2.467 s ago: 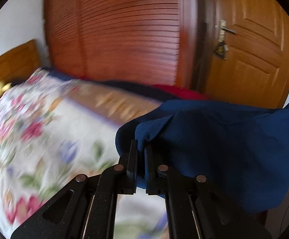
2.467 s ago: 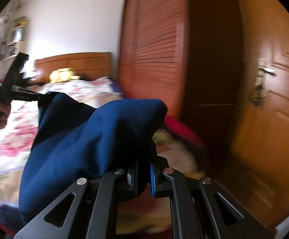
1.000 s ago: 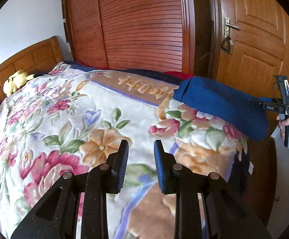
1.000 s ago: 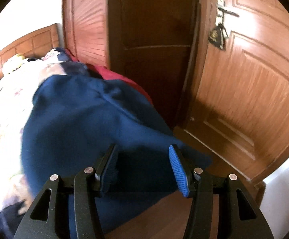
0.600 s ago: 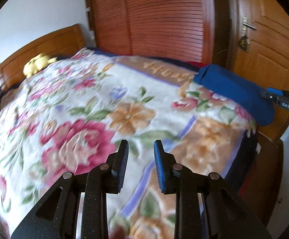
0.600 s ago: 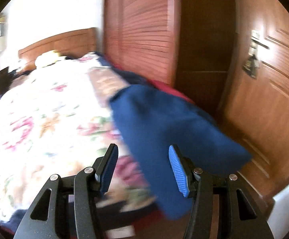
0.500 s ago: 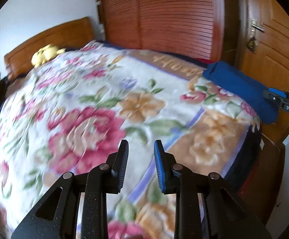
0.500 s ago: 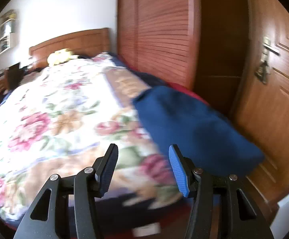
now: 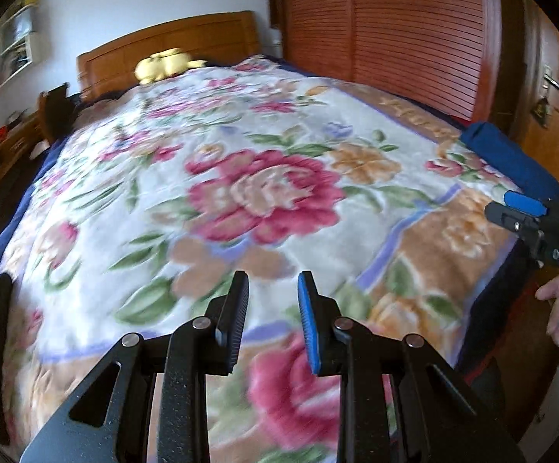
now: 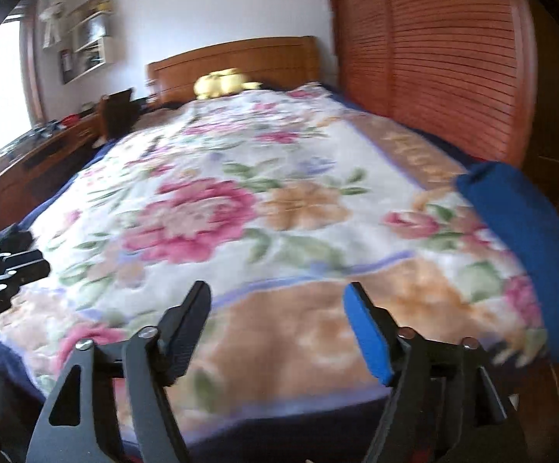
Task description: Fold large clothes
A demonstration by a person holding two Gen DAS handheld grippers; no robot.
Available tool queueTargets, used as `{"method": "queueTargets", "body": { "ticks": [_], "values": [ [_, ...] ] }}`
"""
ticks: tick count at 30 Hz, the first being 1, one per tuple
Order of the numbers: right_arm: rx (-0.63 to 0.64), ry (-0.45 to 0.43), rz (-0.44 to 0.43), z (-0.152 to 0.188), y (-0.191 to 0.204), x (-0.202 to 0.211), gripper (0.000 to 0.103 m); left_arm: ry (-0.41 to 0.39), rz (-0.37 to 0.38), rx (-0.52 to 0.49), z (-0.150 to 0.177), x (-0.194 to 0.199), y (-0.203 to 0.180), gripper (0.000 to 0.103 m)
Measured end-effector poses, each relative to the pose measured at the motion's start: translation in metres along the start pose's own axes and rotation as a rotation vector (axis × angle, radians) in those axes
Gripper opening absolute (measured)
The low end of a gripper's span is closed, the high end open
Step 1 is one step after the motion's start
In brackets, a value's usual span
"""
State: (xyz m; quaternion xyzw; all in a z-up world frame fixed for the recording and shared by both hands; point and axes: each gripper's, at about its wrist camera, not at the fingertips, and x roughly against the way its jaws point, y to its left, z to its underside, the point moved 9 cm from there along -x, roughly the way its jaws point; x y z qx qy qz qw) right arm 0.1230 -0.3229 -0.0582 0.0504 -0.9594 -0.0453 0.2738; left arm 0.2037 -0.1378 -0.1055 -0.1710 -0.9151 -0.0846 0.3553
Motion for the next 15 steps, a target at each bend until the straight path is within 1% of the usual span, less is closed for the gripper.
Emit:
{"method": "queueTargets", "body": {
  "ticks": [1,2,4,7,10,15],
  "values": [
    [0.007,0.003,-0.024,0.002,0.011,-0.002,0.080,0.000,-0.024,0.014,0.005,0.004,0.010,0.027],
    [0.018,0.008,-0.043,-0.001,0.016,-0.013,0.081,0.001,-0.033,0.027,0.010,0.007,0.017,0.027],
    [0.038,0.018,-0.059,0.003,0.038,-0.016,0.081,0.003,-0.040,0.060,0.017,0.012,0.030,0.027],
    [0.052,0.033,-0.085,0.010,0.063,-0.020,0.081,-0.003,-0.074,0.100,0.028,0.022,0.051,0.027],
    [0.074,0.016,-0.115,0.011,0.087,-0.013,0.082,-0.019,-0.098,0.139,0.037,0.033,0.068,0.027],
    [0.075,-0.028,-0.159,0.006,0.104,-0.003,0.081,-0.066,-0.157,0.188,0.047,0.055,0.092,0.027]
  ]
}}
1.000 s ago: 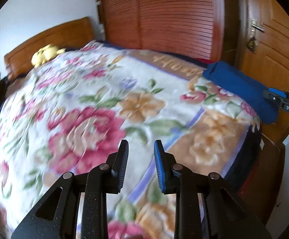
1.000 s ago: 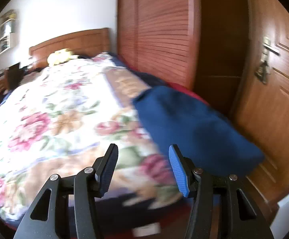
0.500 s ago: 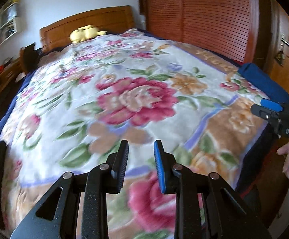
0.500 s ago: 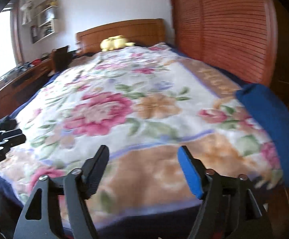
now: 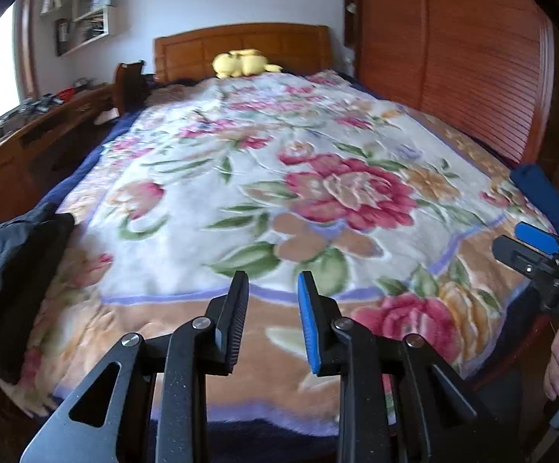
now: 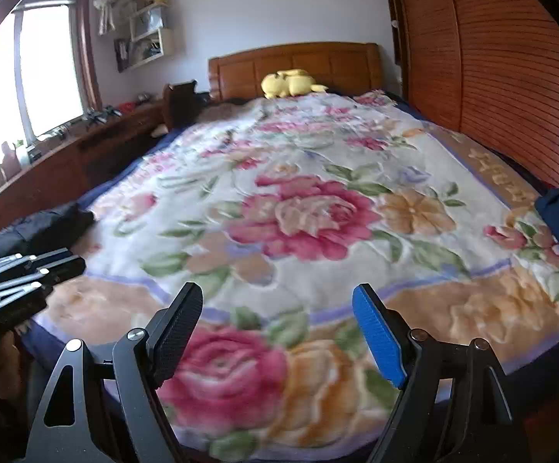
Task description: Fold large clothes
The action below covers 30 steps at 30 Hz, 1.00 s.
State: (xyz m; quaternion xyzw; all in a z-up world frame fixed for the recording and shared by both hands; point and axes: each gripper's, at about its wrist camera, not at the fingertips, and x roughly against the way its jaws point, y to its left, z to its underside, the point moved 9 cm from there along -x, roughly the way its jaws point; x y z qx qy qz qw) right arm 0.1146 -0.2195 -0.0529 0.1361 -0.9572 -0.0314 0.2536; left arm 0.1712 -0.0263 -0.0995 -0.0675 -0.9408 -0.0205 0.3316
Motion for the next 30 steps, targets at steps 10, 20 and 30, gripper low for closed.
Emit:
{"method": "queueTargets", "body": {
  "ticks": [10,20,30],
  "values": [
    [0.045,-0.126,-0.041,-0.003,0.018,0.023,0.082,-0.098,-0.083,0.064,-0.002,0.040,0.044,0.027],
    [0.045,-0.145,0.001,0.005,0.005,0.014,0.082,-0.120,-0.073,0.076,-0.004,0.050,0.047,0.027],
    [0.043,-0.150,-0.005,0.001,0.011,0.016,0.082,-0.126,-0.072,0.072,-0.005,0.053,0.044,0.027]
  ]
}}
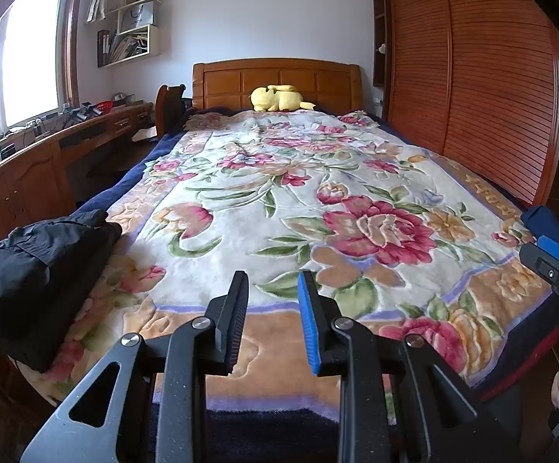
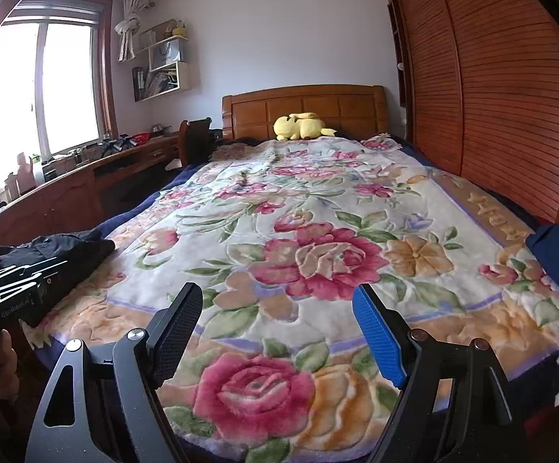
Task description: Fold large clothes
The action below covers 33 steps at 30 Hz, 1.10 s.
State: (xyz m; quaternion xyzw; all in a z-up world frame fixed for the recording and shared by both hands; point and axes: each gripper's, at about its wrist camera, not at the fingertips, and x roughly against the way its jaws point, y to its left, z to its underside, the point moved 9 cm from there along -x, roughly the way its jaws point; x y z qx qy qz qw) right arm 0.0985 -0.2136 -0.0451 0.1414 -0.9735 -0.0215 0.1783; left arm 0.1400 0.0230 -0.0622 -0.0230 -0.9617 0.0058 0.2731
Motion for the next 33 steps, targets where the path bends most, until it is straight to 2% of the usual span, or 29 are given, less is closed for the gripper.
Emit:
{"method": "queueTargets", "body": {
  "ticks": [33],
  "values": [
    [-0.002,-0.005,-0.005,-0.0013,-0.0046,0.0004,0.082,-0.005,0.000,-0.001,-0.0010,0.0051,-0.0037,0.027]
  ]
}}
